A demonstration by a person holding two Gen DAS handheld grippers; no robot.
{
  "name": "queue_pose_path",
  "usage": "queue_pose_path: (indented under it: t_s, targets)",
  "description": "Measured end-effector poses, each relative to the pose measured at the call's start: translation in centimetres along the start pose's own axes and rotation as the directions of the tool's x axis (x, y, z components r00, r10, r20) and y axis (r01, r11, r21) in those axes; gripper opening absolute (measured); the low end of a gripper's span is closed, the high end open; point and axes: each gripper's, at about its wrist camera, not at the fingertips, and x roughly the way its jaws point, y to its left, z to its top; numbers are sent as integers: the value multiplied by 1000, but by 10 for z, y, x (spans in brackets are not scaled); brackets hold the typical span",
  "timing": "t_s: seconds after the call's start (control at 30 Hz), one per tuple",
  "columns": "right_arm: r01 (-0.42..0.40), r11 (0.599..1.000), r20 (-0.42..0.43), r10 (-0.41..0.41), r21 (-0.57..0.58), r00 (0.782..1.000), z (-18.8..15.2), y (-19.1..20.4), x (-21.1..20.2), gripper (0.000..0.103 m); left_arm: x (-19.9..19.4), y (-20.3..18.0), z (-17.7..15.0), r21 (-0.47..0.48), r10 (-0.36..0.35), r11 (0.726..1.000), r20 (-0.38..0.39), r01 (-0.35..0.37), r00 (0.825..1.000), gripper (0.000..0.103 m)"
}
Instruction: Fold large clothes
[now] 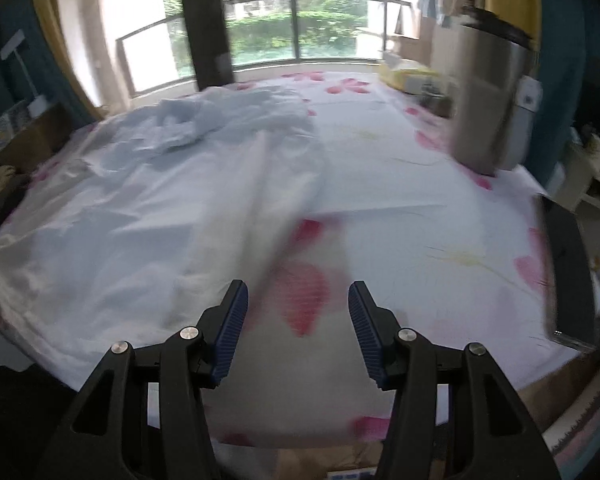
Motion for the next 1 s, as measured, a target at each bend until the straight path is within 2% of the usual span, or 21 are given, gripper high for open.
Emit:
queue_pose_path:
  t_s: [0.2,0.3,0.33,0.37,0.4,0.53,0.67,0.83,1.0]
  targets:
    - [-58,997,-51,56,-41,997,-2,24,16,53,-1,-1,0,10,-5,1000,4,5,1000,5]
    - [-40,998,-65,36,-54,997,-6,31,20,53,0,-2,1,13,-11,1000,3,11,1000,5]
    - [-34,998,-66,30,-56,997,-7,32,19,48,0,-2,1,15,-13,1000,4,13,1000,5]
    - [-38,998,-68,34,-56,997,-7,33,19,33,0,-3,1,16,-14,1000,5,14,1000,5]
    - [-45,997,-73,41,-61,996,-7,34,18,6,-1,-3,1,20,-15,1000,9,15,1000,5]
    - [-12,992,-83,1,-126,997,-6,37,15,6,-7,-3,4,33,6,999,38,-7,999,5]
    - [40,996,-39,-43,-83,998,4,16,3,5,-15,-3,14,32,10,999,81,-12,997,5]
    - [54,996,14,-54,-70,998,21,7,-10,5,-22,-10,30,56,10,998,123,-17,992,5]
    - [36,997,66,-31,-71,997,42,11,-17,5,-26,-11,51,68,23,997,166,-34,986,5]
